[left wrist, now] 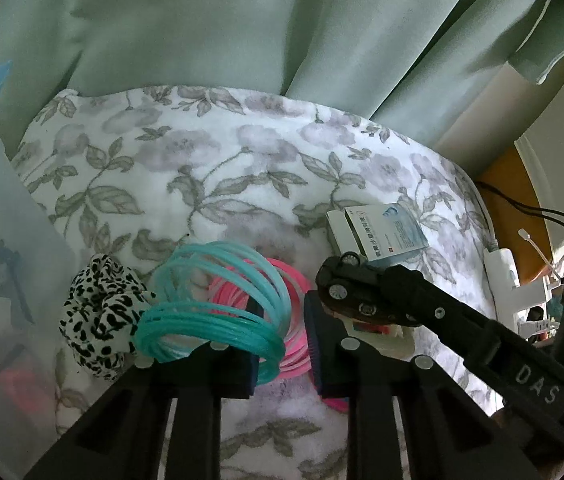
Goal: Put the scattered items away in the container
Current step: 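Grasp the teal bangles with the left gripper while the right grasps the black toy car, then lift the teal bangles with the left gripper while the right lifts the toy car toward the container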
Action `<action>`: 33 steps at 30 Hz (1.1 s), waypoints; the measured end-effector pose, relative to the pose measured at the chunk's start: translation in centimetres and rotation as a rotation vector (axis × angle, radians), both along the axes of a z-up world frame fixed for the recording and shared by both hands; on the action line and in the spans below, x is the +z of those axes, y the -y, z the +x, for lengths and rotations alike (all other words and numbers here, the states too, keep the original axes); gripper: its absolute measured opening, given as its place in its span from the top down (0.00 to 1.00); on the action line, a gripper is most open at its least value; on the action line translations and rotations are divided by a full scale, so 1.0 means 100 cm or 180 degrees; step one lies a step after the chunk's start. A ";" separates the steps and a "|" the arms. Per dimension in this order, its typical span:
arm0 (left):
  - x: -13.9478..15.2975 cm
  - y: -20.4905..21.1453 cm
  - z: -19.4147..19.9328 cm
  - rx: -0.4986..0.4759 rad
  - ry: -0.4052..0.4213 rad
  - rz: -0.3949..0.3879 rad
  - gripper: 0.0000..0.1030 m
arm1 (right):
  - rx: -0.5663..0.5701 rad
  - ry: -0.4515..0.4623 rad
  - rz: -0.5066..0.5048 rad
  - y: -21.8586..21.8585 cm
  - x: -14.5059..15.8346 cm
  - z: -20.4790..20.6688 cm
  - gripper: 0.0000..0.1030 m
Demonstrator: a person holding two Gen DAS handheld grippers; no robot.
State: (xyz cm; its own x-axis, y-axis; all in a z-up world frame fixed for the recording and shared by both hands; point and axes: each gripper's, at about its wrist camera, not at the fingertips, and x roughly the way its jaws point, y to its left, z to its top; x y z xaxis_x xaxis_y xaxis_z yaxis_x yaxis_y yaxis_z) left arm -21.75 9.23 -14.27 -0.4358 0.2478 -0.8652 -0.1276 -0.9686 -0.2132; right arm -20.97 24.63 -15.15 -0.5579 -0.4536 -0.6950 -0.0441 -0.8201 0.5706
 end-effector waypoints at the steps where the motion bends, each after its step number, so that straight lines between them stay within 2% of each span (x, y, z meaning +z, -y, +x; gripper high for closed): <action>1: 0.000 0.001 0.000 0.0013 0.0010 0.0000 0.90 | 0.0001 -0.0015 -0.0007 0.000 0.001 0.002 0.67; 11: 0.021 0.000 0.017 0.0012 -0.0064 0.0001 0.91 | -0.0170 -0.0159 -0.0145 -0.018 0.023 0.026 0.67; 26: 0.095 -0.013 0.075 -0.0146 -0.0446 0.0045 0.92 | -0.0314 -0.0444 -0.0194 -0.038 0.085 0.101 0.67; 33: 0.136 -0.012 0.109 -0.0233 -0.0695 0.0100 0.92 | -0.0390 -0.0748 -0.0198 -0.043 0.127 0.142 0.67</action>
State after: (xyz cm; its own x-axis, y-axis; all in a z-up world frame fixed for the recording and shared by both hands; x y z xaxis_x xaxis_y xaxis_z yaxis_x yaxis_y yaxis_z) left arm -10.84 10.41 -0.67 -0.5917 0.3111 -0.7437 -0.2438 -0.9484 -0.2027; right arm -6.72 28.95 -2.49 -0.7540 -0.4105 -0.5128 -0.0012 -0.7798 0.6261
